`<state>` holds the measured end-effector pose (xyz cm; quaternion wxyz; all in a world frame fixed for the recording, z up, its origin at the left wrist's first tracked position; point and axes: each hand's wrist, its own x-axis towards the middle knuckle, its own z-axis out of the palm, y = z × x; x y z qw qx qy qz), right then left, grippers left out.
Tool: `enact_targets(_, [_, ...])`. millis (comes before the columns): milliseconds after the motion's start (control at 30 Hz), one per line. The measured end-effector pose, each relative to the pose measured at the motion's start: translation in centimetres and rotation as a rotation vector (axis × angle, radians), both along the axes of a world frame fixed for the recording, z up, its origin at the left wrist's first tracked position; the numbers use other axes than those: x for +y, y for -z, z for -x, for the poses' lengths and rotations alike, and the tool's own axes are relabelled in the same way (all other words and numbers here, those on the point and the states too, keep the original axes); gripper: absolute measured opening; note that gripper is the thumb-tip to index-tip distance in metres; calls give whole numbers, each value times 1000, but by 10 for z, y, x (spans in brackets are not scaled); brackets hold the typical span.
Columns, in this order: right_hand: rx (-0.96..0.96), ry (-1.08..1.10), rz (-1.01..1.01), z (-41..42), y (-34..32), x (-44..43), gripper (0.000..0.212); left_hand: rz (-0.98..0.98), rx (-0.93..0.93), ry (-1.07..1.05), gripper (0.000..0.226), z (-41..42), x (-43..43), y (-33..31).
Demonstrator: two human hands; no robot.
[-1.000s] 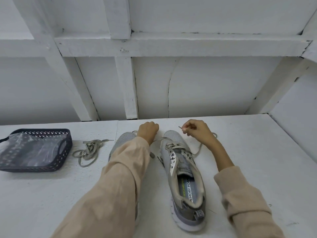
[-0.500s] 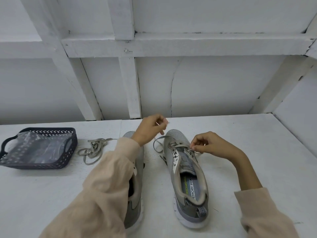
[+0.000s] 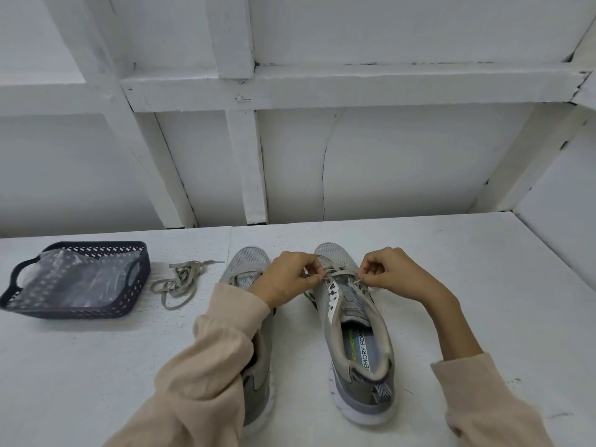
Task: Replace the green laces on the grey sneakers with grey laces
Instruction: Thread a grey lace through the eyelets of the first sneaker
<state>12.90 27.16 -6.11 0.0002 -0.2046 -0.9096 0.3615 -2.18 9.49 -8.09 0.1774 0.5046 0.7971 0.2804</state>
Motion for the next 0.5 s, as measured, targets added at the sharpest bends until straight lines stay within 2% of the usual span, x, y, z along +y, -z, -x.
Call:
enact_targets(333, [-2, 33, -63, 3, -1, -8, 8, -9, 21, 7, 10, -5, -2, -2])
enact_targets(500, [-20, 36, -106, 6, 0, -12, 10, 10, 90, 7, 10, -11, 2, -5])
